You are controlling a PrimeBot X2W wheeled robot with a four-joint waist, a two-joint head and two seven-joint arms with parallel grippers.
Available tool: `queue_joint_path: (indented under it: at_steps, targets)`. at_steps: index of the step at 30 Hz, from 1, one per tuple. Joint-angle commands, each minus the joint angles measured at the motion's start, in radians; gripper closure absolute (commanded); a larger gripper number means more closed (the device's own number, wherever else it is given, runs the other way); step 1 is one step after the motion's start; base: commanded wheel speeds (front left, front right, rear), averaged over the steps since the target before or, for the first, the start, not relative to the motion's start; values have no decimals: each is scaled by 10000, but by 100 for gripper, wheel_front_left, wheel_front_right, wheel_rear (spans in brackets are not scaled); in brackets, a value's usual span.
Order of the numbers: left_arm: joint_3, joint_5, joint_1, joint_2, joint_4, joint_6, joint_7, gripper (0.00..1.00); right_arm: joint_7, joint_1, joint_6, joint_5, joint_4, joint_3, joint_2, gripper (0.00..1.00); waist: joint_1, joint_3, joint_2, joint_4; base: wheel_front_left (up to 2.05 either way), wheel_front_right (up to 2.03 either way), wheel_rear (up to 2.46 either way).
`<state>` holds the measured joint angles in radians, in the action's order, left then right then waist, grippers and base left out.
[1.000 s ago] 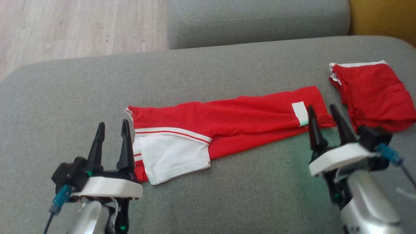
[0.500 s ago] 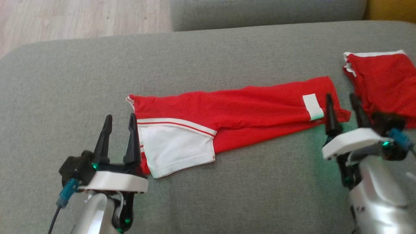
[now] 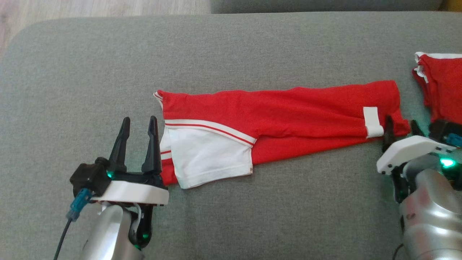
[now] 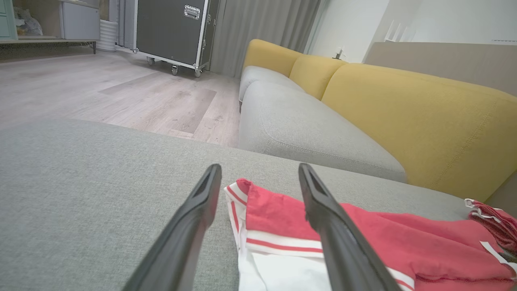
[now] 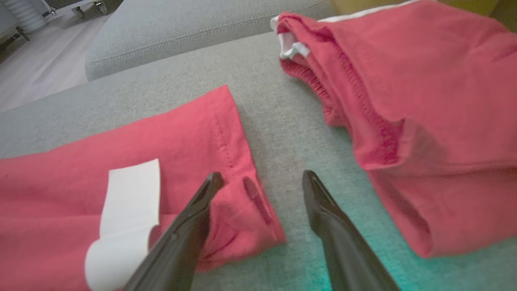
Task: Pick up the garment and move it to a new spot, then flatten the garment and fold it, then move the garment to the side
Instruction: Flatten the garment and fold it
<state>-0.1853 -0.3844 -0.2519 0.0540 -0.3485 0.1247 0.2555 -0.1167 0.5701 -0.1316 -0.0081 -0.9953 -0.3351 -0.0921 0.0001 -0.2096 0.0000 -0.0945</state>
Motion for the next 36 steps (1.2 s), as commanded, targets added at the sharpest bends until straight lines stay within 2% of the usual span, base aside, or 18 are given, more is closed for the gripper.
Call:
queue_joint_path:
  at_steps: [1, 3, 4, 5, 6, 12, 18, 25, 31, 36]
  targets:
    - [409, 108, -392, 65, 269, 45, 62, 0, 10, 342, 9, -92, 156, 205, 145, 0, -1, -18, 0, -3, 0, 0, 0]
    - [427, 130, -426, 53, 238, 50, 62, 0, 136, 418, 9, -189, -137, 184, 215, 2, -1, -31, 0, 18, 0, 0, 0]
    - [440, 140, -441, 47, 223, 52, 62, 0, 179, 455, 9, -207, -263, 203, 247, 47, -1, -30, 0, 39, 0, 0, 0]
    - [453, 149, -458, 42, 205, 54, 62, 0, 199, 495, 9, -211, -369, 245, 275, 82, -1, -26, 0, 67, 0, 0, 0]
    - [450, 154, -475, 39, 196, 55, 62, 0, 194, 535, 9, -202, -455, 290, 298, 100, -1, -20, 0, 102, 0, 0, 0]
    - [394, 135, -482, 30, 190, 57, 62, 0, -373, 779, 9, 114, -407, 425, 252, 100, -1, 127, 0, 354, 0, 0, 0]
    - [193, 111, -321, 93, 186, 58, 62, 0, -827, 613, 9, 661, 78, 193, -252, 100, -1, 492, 0, 602, 0, 0, 0]
    - [304, 102, -168, 121, 313, 58, 62, 0, -854, 426, 9, 958, 745, 159, -804, 100, -1, 825, 0, 788, 0, 0, 0]
    - [358, 108, 11, 167, 460, 59, 63, 0, -692, 327, 9, 1343, 1298, 740, -410, 100, -1, 1167, 0, 711, 0, 0, 0]
    - [501, 151, 193, 194, 504, 59, 63, 0, -432, 153, 9, 1914, 1885, 1893, 137, 100, -1, 1567, 0, 461, 0, 0, 0]
